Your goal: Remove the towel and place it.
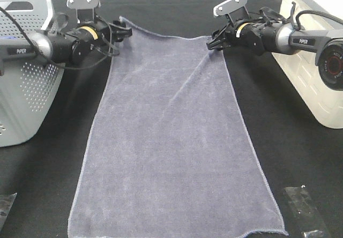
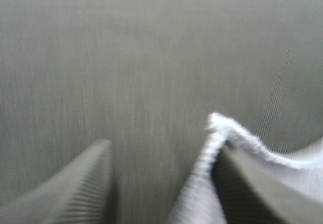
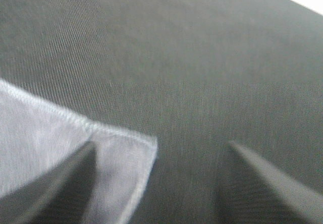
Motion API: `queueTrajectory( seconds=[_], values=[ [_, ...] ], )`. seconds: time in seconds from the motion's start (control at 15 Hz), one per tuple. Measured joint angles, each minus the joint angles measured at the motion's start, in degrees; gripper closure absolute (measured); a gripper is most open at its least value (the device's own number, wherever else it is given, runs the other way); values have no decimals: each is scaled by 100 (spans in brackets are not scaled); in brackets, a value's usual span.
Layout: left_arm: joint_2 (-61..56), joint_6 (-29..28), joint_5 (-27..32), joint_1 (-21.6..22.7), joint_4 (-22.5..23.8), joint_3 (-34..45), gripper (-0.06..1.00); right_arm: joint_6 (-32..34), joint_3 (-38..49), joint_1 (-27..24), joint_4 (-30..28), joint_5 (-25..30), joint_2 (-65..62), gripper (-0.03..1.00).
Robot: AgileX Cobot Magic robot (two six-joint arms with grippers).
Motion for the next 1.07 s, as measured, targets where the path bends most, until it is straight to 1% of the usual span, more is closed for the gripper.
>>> queueTrajectory(
  seconds=[0.13, 0.2, 0.27, 0.4, 0.47, 0.53, 0.6, 0.67, 0.8, 0.87, 1.07],
  values=[
    [-57, 0, 0, 0, -57, 0, 33, 0, 0, 0, 275, 550, -155, 20],
    [-57, 0, 0, 0, -57, 0, 33, 0, 0, 0, 275, 550, -155, 20],
    [-63, 0, 23, 0, -189, 0, 33, 0, 0, 0, 401, 796, -258, 20],
    [-69, 0, 355, 0, -682, 0, 33, 0, 0, 0, 653, 1346, -447, 19],
    [-69, 0, 682, 0, -871, 0, 33, 0, 0, 0, 739, 1639, -521, 19],
    [-69, 0, 1255, 0, -974, -69, 32, 0, 0, 0, 779, 1994, -613, 19],
    [-69, 0, 1662, 0, -997, -189, 31, 0, 0, 0, 791, 2166, -682, 19],
    [-69, 0, 1982, 0, -1043, -350, 27, 0, 0, 0, 802, 2280, -745, 19],
    [-69, -6, 2510, 0, -1203, -733, 17, 0, 0, 0, 808, 2487, -871, 19],
    [-74, -6, 2882, 0, -1266, -1060, 12, 0, 0, 0, 871, 2613, -922, 19],
    [-69, -6, 3621, 0, -1295, -1656, 11, 0, 0, 0, 1203, 3002, -1020, 19]
  ],
)
